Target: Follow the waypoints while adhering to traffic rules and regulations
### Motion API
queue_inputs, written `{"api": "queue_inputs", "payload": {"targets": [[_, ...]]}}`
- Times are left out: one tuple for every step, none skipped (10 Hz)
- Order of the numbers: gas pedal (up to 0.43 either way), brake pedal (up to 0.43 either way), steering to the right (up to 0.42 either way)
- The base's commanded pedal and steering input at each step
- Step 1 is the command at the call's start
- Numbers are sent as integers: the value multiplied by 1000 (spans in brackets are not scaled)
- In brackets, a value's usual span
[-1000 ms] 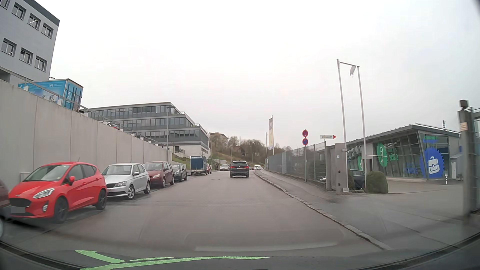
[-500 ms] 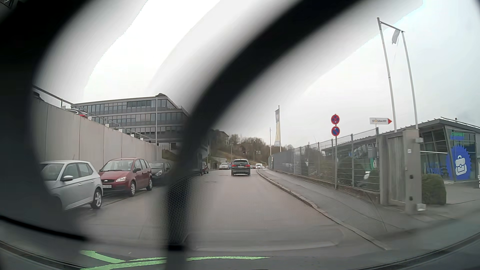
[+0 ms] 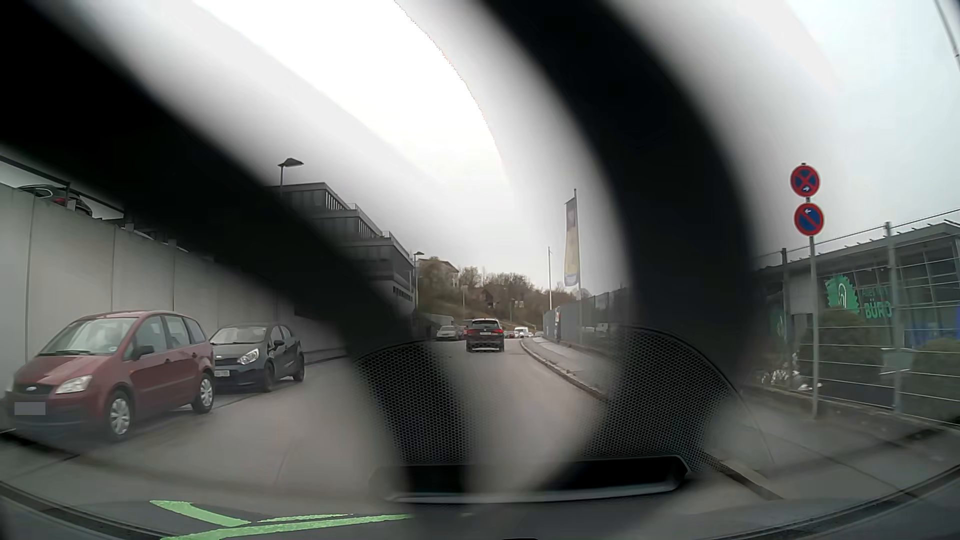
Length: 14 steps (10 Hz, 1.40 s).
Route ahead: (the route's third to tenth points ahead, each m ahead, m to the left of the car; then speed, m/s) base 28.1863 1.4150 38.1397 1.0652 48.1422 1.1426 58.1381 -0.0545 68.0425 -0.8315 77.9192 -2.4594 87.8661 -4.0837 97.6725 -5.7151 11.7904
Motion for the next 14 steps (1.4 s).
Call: {"api": "queue_inputs", "payload": {"targets": [[209, 0, -2], [209, 0, -2], [209, 0, -2], [209, 0, -2], [209, 0, -2], [209, 0, -2], [209, 0, -1], [209, 0, -1], [209, 0, 0], [209, 0, 1], [209, 0, 3], [209, 0, 5], [197, 0, 5], [197, 0, 5]]}}
